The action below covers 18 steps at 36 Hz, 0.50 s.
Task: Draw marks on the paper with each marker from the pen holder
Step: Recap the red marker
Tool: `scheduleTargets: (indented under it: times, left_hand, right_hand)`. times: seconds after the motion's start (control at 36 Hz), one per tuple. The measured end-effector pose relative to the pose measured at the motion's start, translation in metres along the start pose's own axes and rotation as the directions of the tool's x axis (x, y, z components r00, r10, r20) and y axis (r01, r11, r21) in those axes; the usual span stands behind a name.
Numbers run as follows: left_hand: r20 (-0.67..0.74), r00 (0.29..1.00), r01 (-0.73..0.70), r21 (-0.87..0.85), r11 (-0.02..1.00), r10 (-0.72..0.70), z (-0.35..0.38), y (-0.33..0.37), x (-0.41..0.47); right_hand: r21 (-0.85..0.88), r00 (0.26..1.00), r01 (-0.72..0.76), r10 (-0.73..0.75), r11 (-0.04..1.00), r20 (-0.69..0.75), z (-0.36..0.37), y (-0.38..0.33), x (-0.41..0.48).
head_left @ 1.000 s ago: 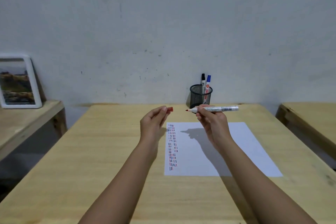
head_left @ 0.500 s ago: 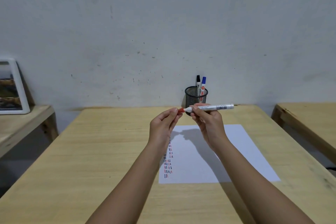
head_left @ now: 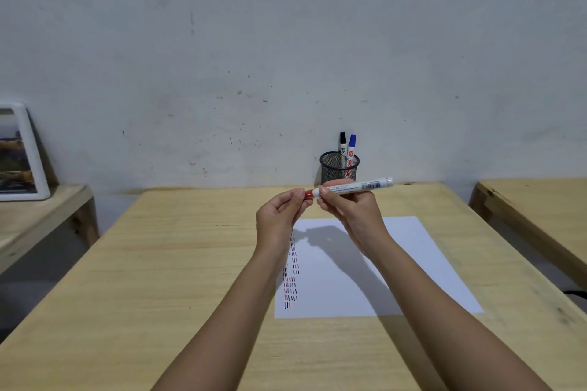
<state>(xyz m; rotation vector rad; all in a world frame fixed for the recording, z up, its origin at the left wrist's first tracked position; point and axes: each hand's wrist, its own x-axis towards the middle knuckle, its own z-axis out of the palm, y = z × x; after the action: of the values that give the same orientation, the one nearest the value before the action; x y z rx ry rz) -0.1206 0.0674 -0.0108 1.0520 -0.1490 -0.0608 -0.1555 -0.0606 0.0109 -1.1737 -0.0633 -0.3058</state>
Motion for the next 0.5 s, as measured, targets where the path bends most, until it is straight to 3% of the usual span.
scheduleTargets:
  times: [0.25, 0.36, 0.42, 0.5]
  left_hand:
    - [-0.015, 1.000, -0.006, 0.069, 0.998, 0.007, -0.023, 0.018, 0.007]
    - [0.037, 0.999, -0.039, 0.164, 0.986, 0.034, -0.035, 0.031, 0.016]
    - [0.069, 0.996, -0.066, 0.212, 0.975, 0.052, -0.036, 0.039, 0.021]
    - [0.123, 0.989, -0.122, 0.312, 0.942, 0.088, -0.028, 0.048, 0.030]
  right_hand:
    - [0.031, 0.997, -0.049, 0.050, 0.998, -0.057, -0.020, -0.014, 0.002]
    - [-0.265, 0.998, -0.023, 0.036, 0.964, 0.044, -0.036, -0.021, 0.004]
    - [-0.495, 0.994, -0.003, 0.055, 0.869, 0.091, -0.040, -0.022, 0.006]
    - [-0.681, 0.986, 0.024, 0.096, 0.732, 0.138, -0.037, -0.020, 0.011]
